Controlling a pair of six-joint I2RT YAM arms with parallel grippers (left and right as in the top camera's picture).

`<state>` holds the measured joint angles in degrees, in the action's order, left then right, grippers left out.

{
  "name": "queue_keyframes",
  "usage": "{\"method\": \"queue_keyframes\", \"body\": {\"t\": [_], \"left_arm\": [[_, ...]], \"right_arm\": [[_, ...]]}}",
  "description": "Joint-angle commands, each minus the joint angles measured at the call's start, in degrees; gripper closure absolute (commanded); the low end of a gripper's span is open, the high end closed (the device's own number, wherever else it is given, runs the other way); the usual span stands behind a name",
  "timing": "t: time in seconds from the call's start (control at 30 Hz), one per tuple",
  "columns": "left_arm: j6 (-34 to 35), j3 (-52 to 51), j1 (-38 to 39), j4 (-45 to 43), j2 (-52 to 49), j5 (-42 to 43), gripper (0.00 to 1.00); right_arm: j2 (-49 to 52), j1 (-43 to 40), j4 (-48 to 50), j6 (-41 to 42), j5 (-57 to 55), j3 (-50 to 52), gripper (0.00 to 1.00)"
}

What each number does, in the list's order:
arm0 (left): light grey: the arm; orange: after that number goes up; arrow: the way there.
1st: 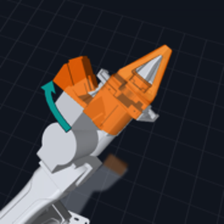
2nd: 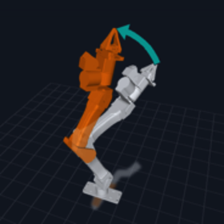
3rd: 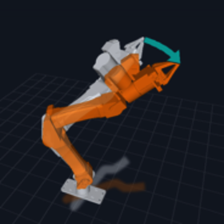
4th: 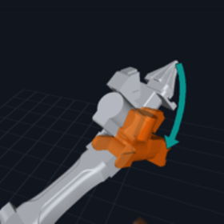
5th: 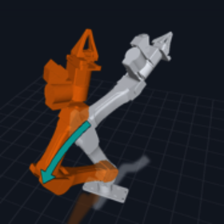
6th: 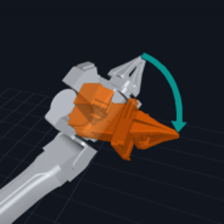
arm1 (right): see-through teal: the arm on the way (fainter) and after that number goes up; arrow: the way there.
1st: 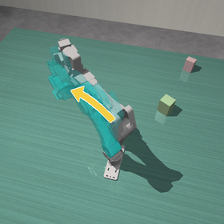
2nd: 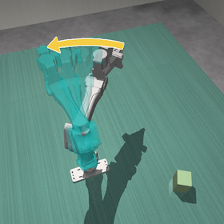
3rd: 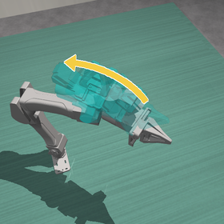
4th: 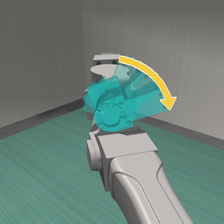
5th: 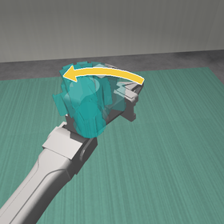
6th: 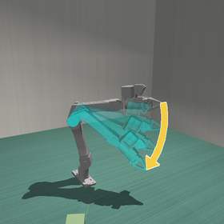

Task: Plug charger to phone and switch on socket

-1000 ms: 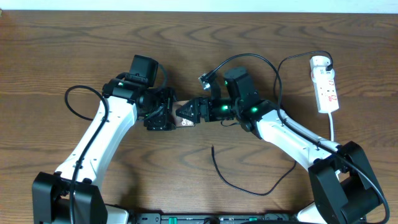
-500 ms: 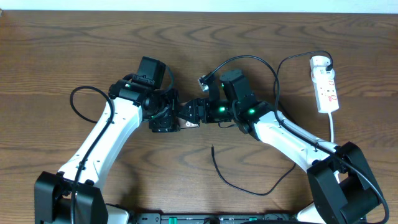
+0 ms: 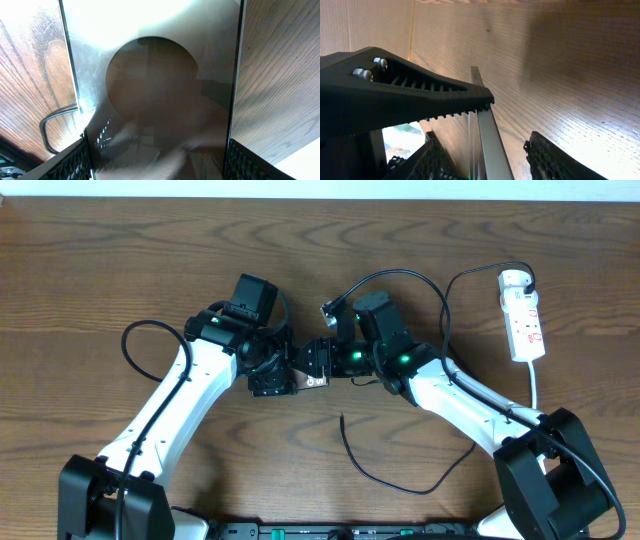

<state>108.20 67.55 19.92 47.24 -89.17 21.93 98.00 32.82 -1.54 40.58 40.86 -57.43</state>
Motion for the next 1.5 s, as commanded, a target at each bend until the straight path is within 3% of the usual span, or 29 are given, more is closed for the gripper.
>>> {"method": "queue_keyframes", "body": {"t": [0.0, 0.2, 0.4, 0.8, 1.07, 1.47], "left_arm": [[1.2, 1.0, 0.0, -0.2, 0.1, -0.6, 0.93], [1.2, 1.0, 0.0, -0.3, 0.1, -0.5, 0.93], [1.2, 1.0, 0.0, -0.9, 0.1, -0.5, 0.93], [1.2, 1.0, 0.7, -1.6, 0.1, -0.6, 0.93], [1.2, 1.0, 0.7, -1.6, 0.1, -0.5, 0.93], [1.2, 1.0, 0.7, -1.5, 0.1, -0.5, 0.93]], "right_arm": [[0.0, 0.7, 0.0, -0.1, -0.3, -0.7, 0.47], [0.0, 0.7, 0.0, -0.1, -0.3, -0.7, 0.48], [0.0, 0.7, 0.0, -0.1, -0.3, -0.7, 0.59], [0.0, 0.7, 0.0, -0.1, -0.4, -0.7, 0.61], [0.0, 0.7, -0.2, -0.1, -0.5, -0.7, 0.69], [0.0, 0.7, -1.2, -0.2, -1.7, -0.7, 0.73]]}}
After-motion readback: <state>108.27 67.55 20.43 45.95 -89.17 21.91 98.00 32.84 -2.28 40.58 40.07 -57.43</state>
